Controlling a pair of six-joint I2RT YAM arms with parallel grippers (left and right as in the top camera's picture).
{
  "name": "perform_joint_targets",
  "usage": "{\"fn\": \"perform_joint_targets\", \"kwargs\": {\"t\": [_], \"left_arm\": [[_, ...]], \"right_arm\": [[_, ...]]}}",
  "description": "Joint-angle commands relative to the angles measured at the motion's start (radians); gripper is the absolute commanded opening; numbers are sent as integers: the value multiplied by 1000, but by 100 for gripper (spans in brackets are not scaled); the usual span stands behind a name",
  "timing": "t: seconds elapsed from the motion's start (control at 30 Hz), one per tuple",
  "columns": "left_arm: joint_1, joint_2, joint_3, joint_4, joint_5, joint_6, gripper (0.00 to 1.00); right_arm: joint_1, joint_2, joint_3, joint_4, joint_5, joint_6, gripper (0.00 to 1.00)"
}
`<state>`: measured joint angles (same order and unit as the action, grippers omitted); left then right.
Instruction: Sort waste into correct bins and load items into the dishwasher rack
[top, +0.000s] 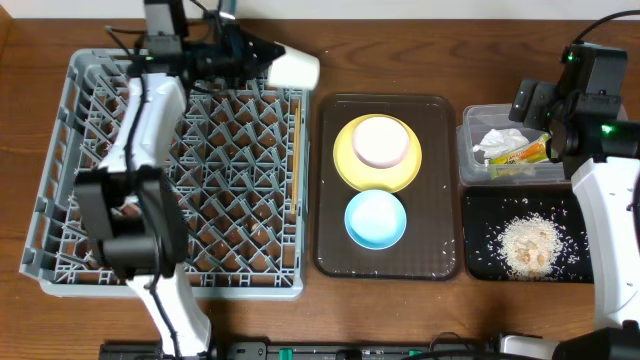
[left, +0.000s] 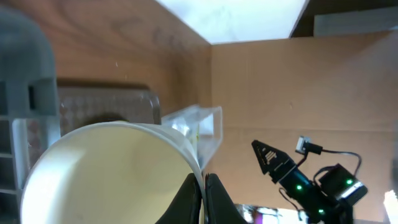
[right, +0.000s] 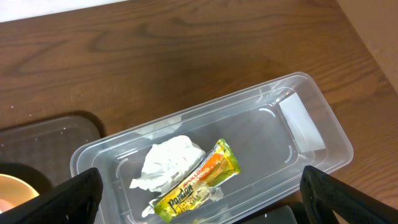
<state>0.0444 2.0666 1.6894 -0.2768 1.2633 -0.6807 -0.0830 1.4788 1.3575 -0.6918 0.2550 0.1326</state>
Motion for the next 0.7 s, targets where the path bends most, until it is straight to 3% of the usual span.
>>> {"fn": "perform_joint_targets", "kwargs": {"t": [0.0,0.67], "left_arm": [[-3,37,-2,14,82,-61,6],[-10,100,-61,-17,-17,-61,6]], "right_arm": [[-5,-13,10,-1,2,9,99],[-5,-13,10,-1,2,9,99]]}}
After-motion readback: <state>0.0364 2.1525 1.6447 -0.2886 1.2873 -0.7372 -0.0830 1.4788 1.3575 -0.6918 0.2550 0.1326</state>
